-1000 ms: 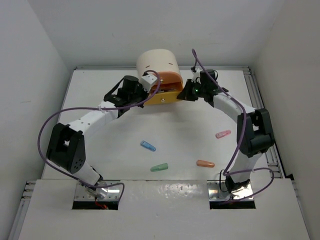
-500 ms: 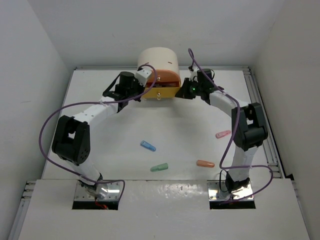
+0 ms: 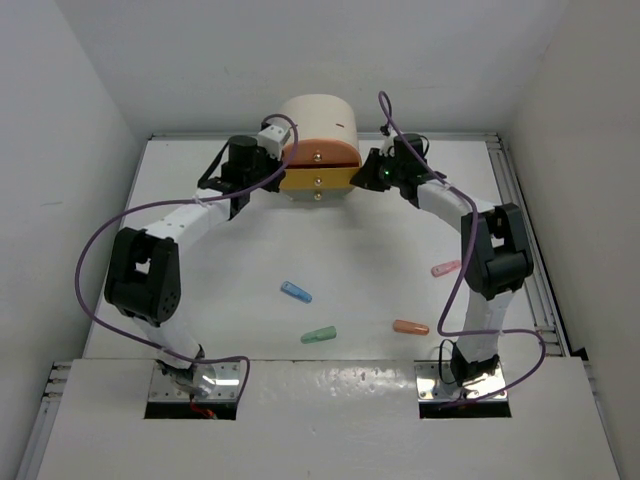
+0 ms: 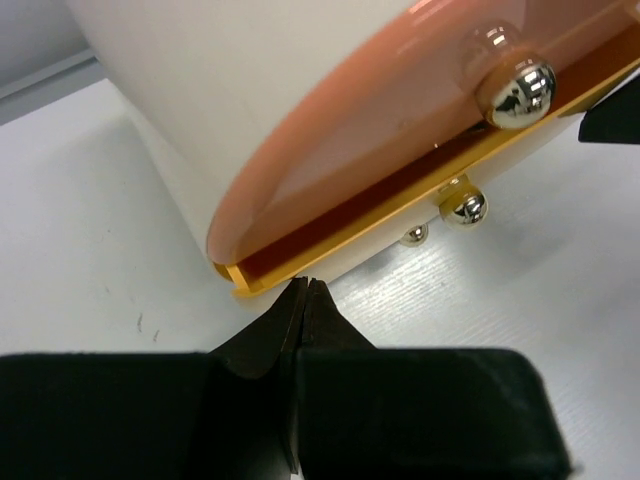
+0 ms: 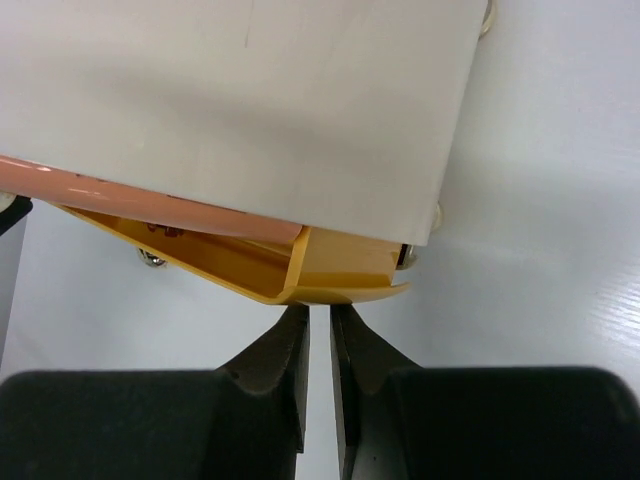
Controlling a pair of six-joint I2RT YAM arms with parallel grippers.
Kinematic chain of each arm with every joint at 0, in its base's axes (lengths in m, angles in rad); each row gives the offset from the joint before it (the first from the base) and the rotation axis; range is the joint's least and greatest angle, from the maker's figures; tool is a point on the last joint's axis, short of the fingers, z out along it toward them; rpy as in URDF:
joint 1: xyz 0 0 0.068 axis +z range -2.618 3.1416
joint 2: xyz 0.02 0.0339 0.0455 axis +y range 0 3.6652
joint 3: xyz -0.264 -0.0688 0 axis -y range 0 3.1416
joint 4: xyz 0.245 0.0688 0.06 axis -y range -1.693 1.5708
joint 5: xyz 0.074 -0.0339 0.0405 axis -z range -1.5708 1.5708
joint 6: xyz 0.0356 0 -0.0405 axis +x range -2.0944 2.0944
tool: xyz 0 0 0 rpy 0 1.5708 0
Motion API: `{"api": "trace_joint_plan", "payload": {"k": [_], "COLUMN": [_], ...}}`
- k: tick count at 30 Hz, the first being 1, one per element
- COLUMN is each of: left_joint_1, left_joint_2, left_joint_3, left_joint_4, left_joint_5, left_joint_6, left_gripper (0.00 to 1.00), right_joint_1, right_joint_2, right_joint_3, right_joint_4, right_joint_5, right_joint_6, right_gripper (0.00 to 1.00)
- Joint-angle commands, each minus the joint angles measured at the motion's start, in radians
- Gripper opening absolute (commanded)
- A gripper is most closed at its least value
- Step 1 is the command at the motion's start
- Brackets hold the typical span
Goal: Sort the stationery into containers
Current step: Close the drawer in the storage box.
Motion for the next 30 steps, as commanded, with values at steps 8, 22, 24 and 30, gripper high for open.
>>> {"api": "trace_joint_plan", "payload": {"k": [8, 22, 24, 30], "left_joint_1": [0.015, 0.015, 0.015, 0.015], "left_joint_2": [0.029, 0.035, 0.036, 0.017], "left_joint_3": [0.054, 0.057, 0.057, 0.059], "left_joint_4": [0.077, 0.087, 0.09, 0.074], "left_joint_5": [0.012, 0.032, 0.029, 0.067], "left_joint_6": [-0.037, -0.036, -0.033, -0.016], "left_gripper": [0.05, 0.06, 0.08, 0.18], "right_joint_1": [0.004, 0.003, 0.004, 0.004], "right_joint_2": [0.02, 0.03, 0.028, -0.022], "right_joint_3": [0.057, 0.065, 0.067, 0.051], "right_joint_4": [0.076, 0.108, 0.11, 0.086], "right_joint_5": [0.042, 0.037, 0.036, -0.007], "right_joint_6": [0.014, 0.009, 0.011, -0.05], "right_gripper": [0.13, 0.13, 0.13, 0.16]}}
